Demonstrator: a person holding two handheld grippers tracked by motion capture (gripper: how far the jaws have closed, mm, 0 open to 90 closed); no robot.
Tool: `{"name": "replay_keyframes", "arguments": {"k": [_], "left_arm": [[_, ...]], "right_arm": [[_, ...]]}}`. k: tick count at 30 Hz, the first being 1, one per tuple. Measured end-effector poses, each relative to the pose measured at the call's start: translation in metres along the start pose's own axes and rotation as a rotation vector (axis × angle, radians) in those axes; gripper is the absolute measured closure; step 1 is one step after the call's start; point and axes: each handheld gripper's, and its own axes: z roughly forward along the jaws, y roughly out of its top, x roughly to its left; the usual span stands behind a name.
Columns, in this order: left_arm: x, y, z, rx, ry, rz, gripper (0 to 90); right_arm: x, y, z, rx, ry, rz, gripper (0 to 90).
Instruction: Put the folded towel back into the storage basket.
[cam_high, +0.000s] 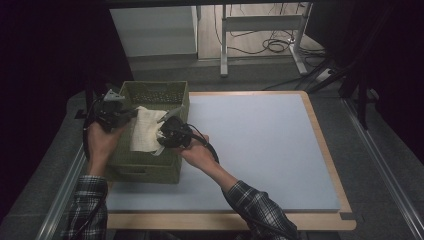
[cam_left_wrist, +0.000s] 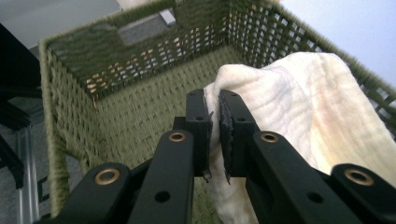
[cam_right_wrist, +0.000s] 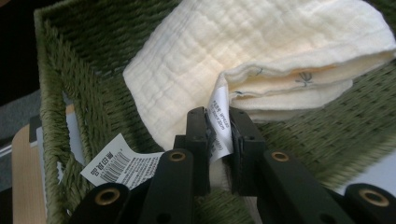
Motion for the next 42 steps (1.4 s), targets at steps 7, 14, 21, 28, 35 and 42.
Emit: {"name": "replay_keyframes", "arguments": {"k": [7, 14, 21, 28, 35, 42], "left_arm": [[0.002, -0.012, 0.008, 0.045, -0.004, 0.022, 82.9], [0.002, -0.022, 0.018, 0.100, -0.011, 0.047, 82.7], [-0.001, -0.025, 0.028, 0.150, -0.008, 0.073, 82.5], [-0.004, -0.025, 0.036, 0.196, 0.000, 0.091, 82.4], [-0.006, -0.026, 0.043, 0.215, 0.032, 0.083, 67.3], [-0.004, -0.023, 0.039, 0.192, 0.058, 0.069, 55.6]], "right_arm": [[0.011, 0.006, 0.014, 0.099, -0.006, -0.023, 79.7], [0.020, 0.011, 0.026, 0.211, -0.003, -0.017, 79.7], [0.023, 0.016, 0.033, 0.289, -0.021, 0.009, 79.5], [0.024, 0.019, 0.037, 0.329, -0.038, 0.017, 75.7], [0.024, 0.020, 0.037, 0.314, -0.031, 0.037, 63.9], [0.014, 0.020, 0.029, 0.267, -0.030, 0.052, 59.0]]}}
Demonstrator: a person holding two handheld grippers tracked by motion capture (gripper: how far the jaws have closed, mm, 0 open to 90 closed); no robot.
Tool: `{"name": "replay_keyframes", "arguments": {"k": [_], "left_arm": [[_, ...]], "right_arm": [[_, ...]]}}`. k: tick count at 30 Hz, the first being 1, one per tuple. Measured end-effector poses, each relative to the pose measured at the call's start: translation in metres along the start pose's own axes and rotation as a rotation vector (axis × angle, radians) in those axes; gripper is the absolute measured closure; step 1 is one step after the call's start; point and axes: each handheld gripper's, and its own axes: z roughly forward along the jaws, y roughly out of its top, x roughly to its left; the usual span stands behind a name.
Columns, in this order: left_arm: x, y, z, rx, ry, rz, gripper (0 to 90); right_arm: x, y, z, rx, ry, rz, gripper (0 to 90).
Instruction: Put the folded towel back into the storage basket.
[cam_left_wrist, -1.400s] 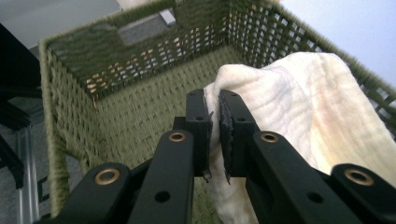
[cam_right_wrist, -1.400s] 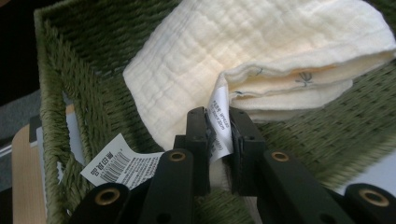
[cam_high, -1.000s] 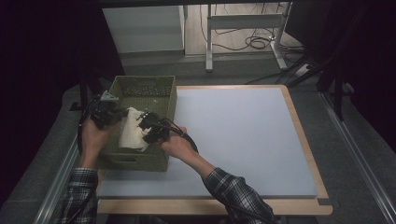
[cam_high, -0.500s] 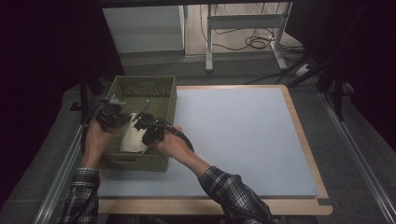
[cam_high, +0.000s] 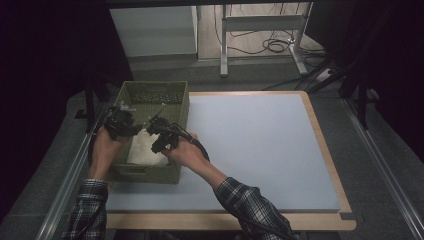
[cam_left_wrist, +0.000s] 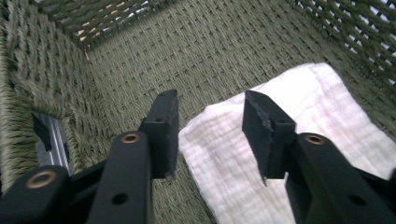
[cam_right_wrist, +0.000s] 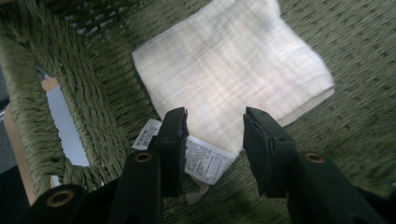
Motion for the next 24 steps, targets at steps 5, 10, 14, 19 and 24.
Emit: {"name": "replay_keyframes", "arguments": {"k": [5, 10, 14, 19, 24], "left_arm": [[0.002, 0.001, -0.003, -0.033, -0.005, -0.030, 47.9], [0.004, 0.001, -0.005, -0.061, -0.035, -0.075, 39.0], [0.004, 0.001, -0.005, -0.075, -0.057, -0.101, 33.4], [0.002, 0.003, -0.004, -0.078, -0.078, -0.110, 27.6], [-0.003, 0.006, -0.001, -0.076, -0.091, -0.115, 20.5]], "right_arm": [[-0.004, -0.002, -0.008, -0.041, 0.004, -0.001, 53.4], [-0.005, -0.006, -0.014, -0.082, 0.010, -0.025, 45.9], [-0.008, -0.010, -0.018, -0.113, 0.004, -0.058, 38.0], [-0.011, -0.017, -0.023, -0.149, 0.002, -0.091, 30.3], [-0.016, -0.024, -0.030, -0.201, 0.009, -0.108, 25.1]]}}
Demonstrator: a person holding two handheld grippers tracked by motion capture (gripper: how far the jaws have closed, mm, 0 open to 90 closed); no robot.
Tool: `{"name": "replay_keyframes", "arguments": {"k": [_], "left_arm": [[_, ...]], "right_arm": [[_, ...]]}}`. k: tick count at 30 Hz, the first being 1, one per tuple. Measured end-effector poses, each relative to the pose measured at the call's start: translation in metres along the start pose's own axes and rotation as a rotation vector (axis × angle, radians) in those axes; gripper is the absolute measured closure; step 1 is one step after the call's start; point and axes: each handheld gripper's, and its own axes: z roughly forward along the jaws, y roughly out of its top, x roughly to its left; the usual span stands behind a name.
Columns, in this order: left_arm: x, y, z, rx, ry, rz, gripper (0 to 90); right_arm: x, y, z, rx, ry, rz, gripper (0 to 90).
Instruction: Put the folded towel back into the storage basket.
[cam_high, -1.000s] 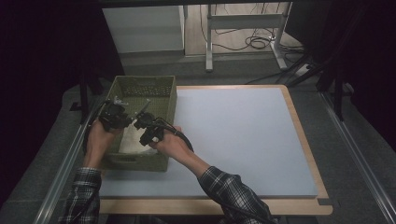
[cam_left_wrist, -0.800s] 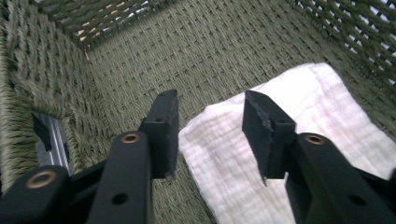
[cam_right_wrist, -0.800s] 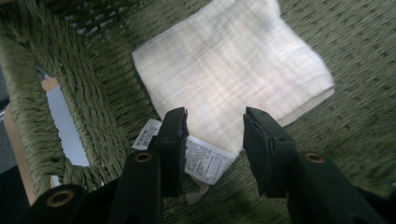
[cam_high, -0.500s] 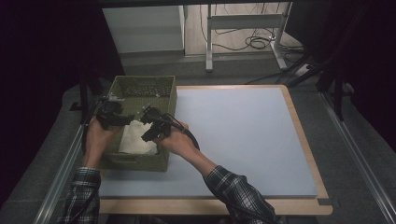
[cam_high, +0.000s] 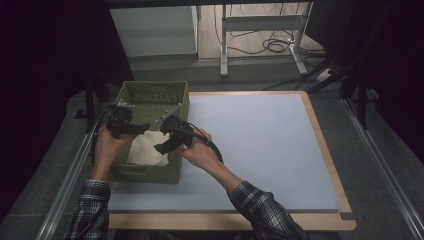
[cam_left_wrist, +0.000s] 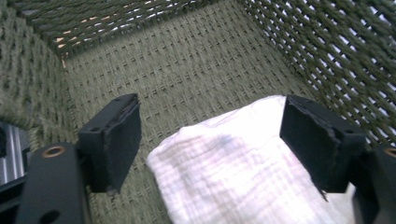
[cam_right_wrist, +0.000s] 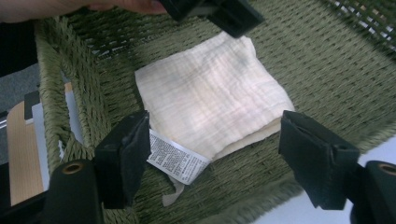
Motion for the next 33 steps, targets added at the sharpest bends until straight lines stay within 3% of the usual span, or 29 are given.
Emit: {"name": "replay_keyframes", "arguments": {"k": [10, 33], "left_arm": [[-0.010, 0.006, 0.000, -0.041, -0.069, -0.017, 12.3], [-0.045, 0.023, 0.001, -0.086, -0.145, 0.024, 5.5]], "right_arm": [[-0.004, -0.011, -0.015, -0.053, 0.005, -0.015, 19.7], [-0.032, -0.055, -0.042, -0.089, 0.010, 0.024, 12.9]]}}
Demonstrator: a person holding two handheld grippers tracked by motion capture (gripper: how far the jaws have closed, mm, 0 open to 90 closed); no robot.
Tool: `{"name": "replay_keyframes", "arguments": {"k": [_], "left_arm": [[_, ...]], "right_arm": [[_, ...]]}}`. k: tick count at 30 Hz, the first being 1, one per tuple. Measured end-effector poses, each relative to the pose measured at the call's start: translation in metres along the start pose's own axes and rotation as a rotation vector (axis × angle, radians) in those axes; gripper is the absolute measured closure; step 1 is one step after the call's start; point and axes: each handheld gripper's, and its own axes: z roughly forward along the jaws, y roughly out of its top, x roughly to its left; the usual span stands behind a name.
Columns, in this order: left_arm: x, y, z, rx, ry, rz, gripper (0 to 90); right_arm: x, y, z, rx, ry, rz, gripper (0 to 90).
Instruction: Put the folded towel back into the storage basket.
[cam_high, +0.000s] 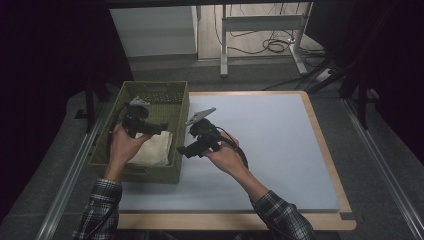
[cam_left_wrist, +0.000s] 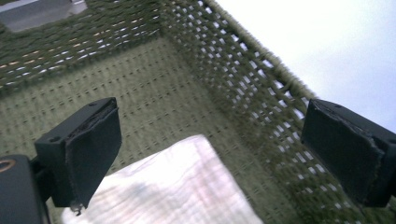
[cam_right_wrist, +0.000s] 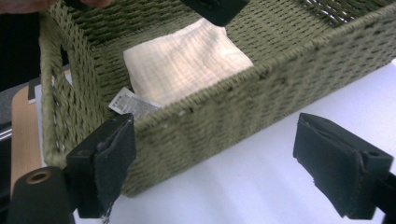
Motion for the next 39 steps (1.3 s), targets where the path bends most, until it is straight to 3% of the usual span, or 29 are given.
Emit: {"name": "replay_keyframes", "arguments": {"k": [14, 29, 39], "left_arm": [[-0.029, 0.010, 0.006, -0.022, -0.020, 0.029, 4.9], [-0.067, 0.027, 0.017, 0.000, -0.053, 0.087, 4.7], [-0.091, 0.039, 0.030, 0.019, -0.065, 0.105, 4.2]], "right_arm": [[-0.008, -0.026, -0.017, -0.012, -0.041, -0.032, 9.6], [-0.031, -0.063, -0.042, -0.016, -0.072, 0.026, 7.1], [-0.043, -0.088, -0.063, -0.016, -0.095, 0.047, 7.1]]}}
